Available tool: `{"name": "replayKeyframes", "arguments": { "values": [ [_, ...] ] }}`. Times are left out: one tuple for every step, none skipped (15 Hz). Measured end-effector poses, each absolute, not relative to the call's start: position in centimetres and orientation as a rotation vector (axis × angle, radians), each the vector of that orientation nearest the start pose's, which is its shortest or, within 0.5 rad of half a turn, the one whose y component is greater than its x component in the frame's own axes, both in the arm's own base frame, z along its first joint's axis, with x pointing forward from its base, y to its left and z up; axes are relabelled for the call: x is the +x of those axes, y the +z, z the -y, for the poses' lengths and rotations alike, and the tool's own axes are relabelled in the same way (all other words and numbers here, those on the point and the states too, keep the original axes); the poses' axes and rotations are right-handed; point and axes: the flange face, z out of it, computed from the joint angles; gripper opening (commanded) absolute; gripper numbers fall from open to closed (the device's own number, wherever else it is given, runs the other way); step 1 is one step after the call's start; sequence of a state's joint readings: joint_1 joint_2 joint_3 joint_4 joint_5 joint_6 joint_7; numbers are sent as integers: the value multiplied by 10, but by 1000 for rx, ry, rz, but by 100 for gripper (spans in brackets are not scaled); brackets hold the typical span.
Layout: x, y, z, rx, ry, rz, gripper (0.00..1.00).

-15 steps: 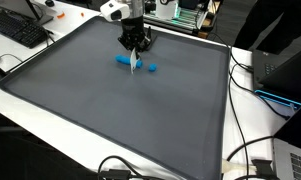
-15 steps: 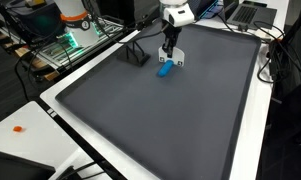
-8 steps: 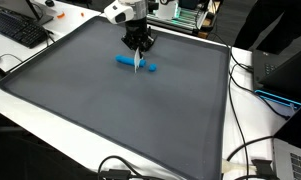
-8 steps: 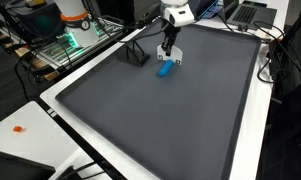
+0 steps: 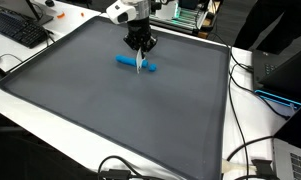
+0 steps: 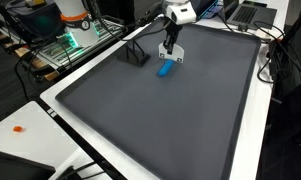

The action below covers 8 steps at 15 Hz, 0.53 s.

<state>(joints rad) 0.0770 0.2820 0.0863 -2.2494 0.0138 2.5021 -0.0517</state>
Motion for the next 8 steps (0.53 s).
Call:
{"name": "replayKeyframes", "arguments": {
  "values": [
    [534,240,-88,-3096,37,310,1],
    [537,243,-88,-3096,24,309,1],
    [540,247,-87,-3097,10,308,1],
    [543,251,-86,-3098,-4,306,1],
    [545,255,-85,-3099,-19,303,1],
    [548,260,-84,-3100,-35,299,1],
    [550,264,-82,-3102,-50,296,1],
    [552,269,-79,-3106,-64,293,1]
  ]
}}
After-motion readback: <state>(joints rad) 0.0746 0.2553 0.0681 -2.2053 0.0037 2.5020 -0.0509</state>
